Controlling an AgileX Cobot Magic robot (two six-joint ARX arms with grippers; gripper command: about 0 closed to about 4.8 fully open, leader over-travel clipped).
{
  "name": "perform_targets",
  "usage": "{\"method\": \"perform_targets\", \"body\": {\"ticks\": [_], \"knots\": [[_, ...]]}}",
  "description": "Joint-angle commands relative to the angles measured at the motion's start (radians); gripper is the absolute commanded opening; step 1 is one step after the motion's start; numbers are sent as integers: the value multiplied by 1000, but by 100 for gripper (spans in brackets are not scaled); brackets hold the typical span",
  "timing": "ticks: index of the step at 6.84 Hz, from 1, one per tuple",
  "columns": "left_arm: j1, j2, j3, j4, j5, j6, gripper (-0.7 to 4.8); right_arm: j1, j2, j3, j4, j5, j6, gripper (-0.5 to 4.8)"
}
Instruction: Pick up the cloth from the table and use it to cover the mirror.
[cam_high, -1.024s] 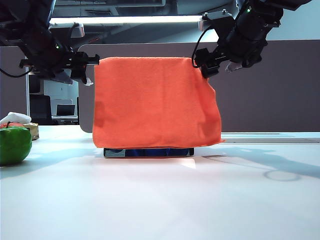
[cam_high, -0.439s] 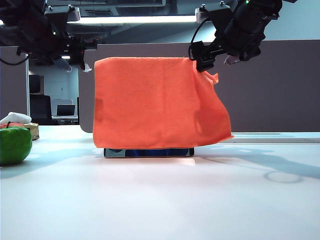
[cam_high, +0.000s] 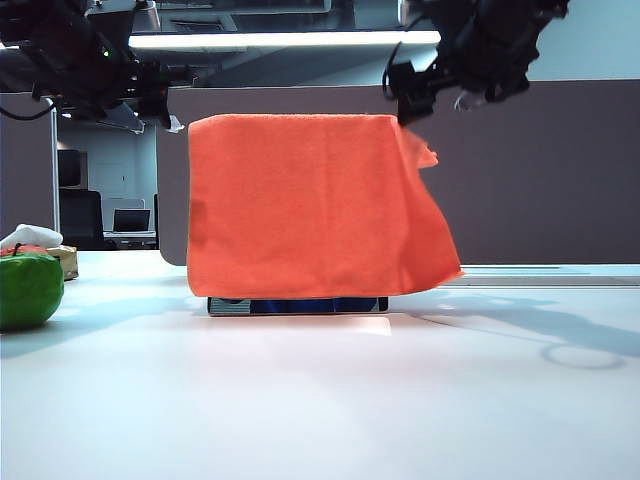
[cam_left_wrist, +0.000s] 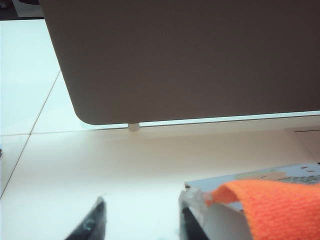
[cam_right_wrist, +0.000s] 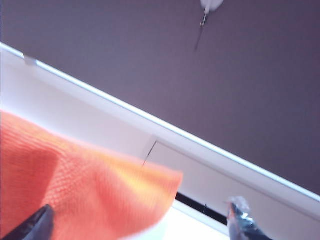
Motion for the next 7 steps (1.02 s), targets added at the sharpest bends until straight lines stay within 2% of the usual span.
{"method": "perform_targets", "body": {"ticks": [1,2,3,4,5,6,7], "knots": [[-1,-80,2,3,8,-11,184,11,-191,4,-37,10,1,441],[0,-180,2,-100,5,-9,170,11,-276,4,-133,83,1,441],[0,-204,2,-123,4,-6,148,11,-297,4,-163,105,2,440],[0,-389,2,-294,6,6,-6,10,-481,3,-383,122,15,122],[0,-408,2,-317,5,10,-6,10,-503,3,-399,122,19,66],[0,-547,2,-520,5,91,-6,10,-705,3,-505,139,69,-5],[0,-586,2,-589,5,86,-6,10,-779,3,-576,140,87,-5]]}}
